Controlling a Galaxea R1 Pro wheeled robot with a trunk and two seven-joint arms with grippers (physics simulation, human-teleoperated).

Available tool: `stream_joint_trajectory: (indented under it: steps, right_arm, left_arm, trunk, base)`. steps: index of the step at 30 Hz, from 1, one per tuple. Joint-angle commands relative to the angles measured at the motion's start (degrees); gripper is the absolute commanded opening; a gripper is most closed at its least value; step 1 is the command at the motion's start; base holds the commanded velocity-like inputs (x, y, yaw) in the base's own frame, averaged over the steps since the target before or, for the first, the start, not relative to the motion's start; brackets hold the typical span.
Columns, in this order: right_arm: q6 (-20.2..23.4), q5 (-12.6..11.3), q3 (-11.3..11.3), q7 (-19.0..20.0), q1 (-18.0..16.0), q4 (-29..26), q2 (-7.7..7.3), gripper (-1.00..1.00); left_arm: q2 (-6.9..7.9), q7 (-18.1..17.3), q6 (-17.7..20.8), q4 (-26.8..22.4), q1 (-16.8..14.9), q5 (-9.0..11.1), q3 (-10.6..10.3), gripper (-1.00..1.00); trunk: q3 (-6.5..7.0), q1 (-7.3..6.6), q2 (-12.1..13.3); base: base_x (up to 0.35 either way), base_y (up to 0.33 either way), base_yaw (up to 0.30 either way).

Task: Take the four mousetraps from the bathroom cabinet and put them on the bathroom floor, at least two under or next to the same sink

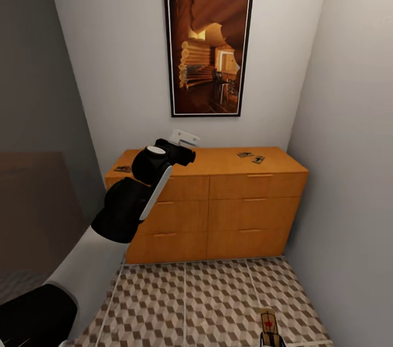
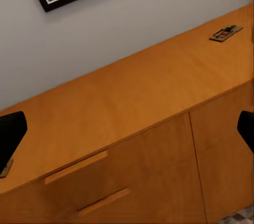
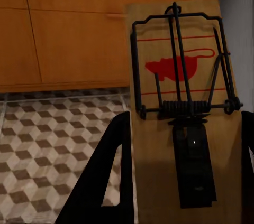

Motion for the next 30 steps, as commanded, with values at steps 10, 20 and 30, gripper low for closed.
stream_joint_trajectory:
  steps: [10,20,30]
  right_arm:
    - [-0.02,0.05,0.45,-0.39,-0.06,0.13,0.01,-1.0]
    - [0.02,0.05,0.44,-0.39,-0.05,0.14,0.01,-1.0]
    - [0.04,0.05,0.47,-0.39,-0.05,0.13,0.01,-1.0]
  left_arm:
    - [0.2,0.33,0.25,0.75,0.04,0.25,-0.57,1.0]
    - [0.26,0.33,0.25,2.78,0.16,0.28,-0.59,1.0]
    - [0.23,0.27,0.12,5.97,0.7,0.28,-0.6,1.0]
  trunk:
    - [0.66,0.03,-0.03]
    - [0.83,0.03,-0.03]
    - [0.83,0.03,-0.03]
  base:
    - [0.236,0.0,-0.205]
    - [0.182,0.0,-0.054]
    - [0.212,0.0,-0.002]
